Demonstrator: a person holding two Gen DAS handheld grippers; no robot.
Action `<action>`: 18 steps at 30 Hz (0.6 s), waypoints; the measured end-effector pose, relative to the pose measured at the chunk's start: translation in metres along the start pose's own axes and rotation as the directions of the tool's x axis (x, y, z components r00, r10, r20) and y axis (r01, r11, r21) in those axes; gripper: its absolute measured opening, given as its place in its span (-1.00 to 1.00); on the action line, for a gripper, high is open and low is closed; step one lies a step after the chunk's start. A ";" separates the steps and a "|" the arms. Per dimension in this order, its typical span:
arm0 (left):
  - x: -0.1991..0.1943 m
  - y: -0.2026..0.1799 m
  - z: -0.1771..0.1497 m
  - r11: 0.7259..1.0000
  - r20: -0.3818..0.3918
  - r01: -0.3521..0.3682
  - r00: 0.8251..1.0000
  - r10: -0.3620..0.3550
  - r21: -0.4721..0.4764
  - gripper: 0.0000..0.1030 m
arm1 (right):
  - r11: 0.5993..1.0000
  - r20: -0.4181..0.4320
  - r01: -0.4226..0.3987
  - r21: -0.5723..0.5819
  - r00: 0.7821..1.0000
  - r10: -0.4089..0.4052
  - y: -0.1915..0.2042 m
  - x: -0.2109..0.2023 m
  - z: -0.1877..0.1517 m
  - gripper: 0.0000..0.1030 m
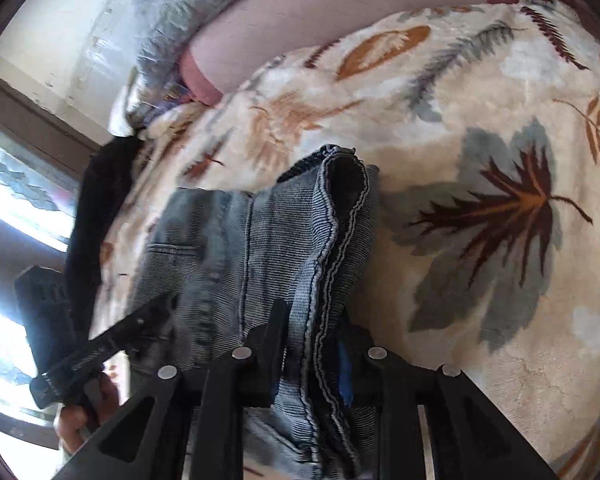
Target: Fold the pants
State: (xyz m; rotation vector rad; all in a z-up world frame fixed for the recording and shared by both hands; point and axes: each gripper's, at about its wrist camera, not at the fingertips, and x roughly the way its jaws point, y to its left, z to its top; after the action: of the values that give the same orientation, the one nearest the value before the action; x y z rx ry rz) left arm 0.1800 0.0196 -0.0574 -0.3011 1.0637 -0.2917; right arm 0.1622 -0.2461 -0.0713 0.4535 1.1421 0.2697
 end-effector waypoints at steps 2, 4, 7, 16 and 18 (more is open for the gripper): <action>-0.013 0.002 0.000 1.000 -0.017 0.007 1.000 -0.007 -0.022 0.26 | 1.000 0.000 0.002 0.000 1.000 -0.002 0.000 -0.009 -0.002 -0.07; -0.038 -0.002 -0.007 1.000 0.047 -0.019 0.999 0.019 0.001 0.26 | 0.999 0.027 0.034 -0.041 0.999 -0.033 0.007 -0.027 -0.006 0.09; -0.076 -0.013 -0.026 0.996 0.143 -0.073 0.988 0.065 0.053 0.32 | 0.996 0.125 0.033 -0.087 0.992 -0.022 0.022 -0.064 -0.021 0.12; -0.049 -0.031 -0.072 0.976 0.103 -0.198 0.977 0.189 0.086 0.56 | 0.955 0.075 0.235 -0.179 0.972 -0.225 0.024 -0.022 -0.073 0.35; -0.067 -0.031 -0.073 0.975 0.113 -0.212 0.972 0.205 0.058 0.55 | 0.965 0.096 0.215 -0.147 0.975 -0.203 0.027 -0.044 -0.074 0.36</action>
State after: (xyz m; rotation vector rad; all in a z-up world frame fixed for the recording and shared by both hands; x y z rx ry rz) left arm 0.0820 0.0087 -0.0245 -0.1385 0.9683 -0.1222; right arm 0.0777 -0.2260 -0.0483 0.2004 1.0719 0.1540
